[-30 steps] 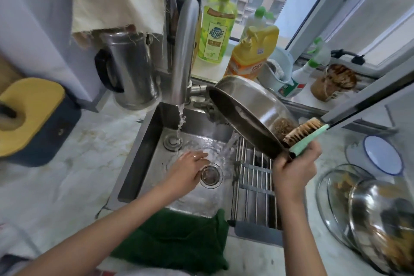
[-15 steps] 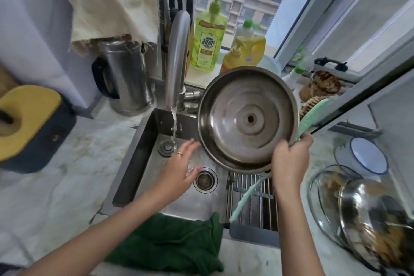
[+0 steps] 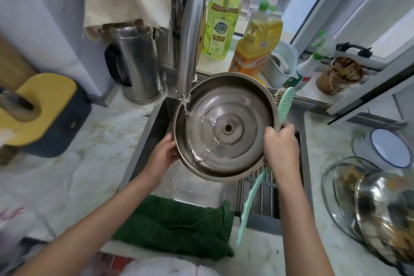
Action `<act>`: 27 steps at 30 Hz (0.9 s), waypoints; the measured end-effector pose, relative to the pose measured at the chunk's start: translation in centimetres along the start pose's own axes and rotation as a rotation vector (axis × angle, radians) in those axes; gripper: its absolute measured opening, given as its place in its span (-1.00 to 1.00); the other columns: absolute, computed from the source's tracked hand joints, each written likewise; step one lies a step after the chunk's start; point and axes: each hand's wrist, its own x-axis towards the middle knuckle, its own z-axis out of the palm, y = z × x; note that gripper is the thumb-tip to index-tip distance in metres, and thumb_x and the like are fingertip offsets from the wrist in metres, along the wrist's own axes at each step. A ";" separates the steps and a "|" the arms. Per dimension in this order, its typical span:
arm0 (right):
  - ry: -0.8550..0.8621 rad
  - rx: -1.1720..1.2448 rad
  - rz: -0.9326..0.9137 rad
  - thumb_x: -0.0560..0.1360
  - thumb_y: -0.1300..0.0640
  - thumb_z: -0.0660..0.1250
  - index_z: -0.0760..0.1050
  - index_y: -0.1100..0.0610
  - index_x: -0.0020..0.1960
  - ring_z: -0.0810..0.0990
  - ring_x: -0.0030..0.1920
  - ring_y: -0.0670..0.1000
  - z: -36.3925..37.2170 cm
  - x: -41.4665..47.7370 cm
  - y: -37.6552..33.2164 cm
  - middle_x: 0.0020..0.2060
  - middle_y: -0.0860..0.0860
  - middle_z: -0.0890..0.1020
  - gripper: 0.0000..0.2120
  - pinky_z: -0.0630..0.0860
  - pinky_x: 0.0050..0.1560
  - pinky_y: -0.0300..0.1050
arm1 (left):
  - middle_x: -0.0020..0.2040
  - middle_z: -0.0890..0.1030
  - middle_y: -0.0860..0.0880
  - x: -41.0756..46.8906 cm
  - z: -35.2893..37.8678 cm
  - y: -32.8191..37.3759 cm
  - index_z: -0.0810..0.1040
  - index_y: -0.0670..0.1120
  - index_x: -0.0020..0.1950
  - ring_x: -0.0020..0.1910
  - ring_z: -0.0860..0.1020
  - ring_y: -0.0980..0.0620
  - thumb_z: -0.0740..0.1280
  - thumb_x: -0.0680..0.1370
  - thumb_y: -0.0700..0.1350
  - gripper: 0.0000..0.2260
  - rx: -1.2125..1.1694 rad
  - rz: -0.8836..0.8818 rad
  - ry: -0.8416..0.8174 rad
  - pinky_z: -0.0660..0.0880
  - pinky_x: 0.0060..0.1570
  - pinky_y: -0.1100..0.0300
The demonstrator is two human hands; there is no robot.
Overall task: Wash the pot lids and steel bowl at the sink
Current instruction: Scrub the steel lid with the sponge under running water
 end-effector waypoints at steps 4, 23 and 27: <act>-0.005 -0.009 -0.084 0.55 0.14 0.19 0.28 0.12 0.08 0.39 -0.30 -0.14 -0.1 -0.7 -1.0 -0.25 -0.08 0.42 -0.85 0.29 -0.40 -0.29 | -0.07 0.63 -0.07 0.4 0.4 0.1 0.52 -0.09 0.16 -0.08 0.60 0.00 0.26 0.43 -0.29 -0.68 0.051 0.004 -0.017 0.52 -0.07 0.15; -0.152 -0.180 0.021 0.57 0.15 0.12 0.29 0.22 0.10 0.47 -0.08 0.16 2.6 2.9 -0.3 -0.07 0.16 0.51 -0.83 0.32 -0.14 -0.04 | -0.03 0.48 -0.07 5.4 -0.3 3.4 0.23 -0.19 0.32 -0.01 0.53 -0.14 0.37 0.51 -0.16 -0.53 1.018 -0.056 0.078 0.50 0.02 -0.01; -0.122 -0.251 -0.049 0.56 0.15 0.14 0.24 0.22 0.12 0.48 -0.02 0.19 3.4 2.2 -0.8 -0.03 0.16 0.48 -0.80 0.35 -0.09 -0.03 | -0.22 0.42 0.01 6.2 0.0 1.9 0.30 -0.18 0.06 -0.17 0.48 -0.10 0.26 0.60 -0.15 -0.83 1.040 -0.010 0.163 0.37 -0.21 0.09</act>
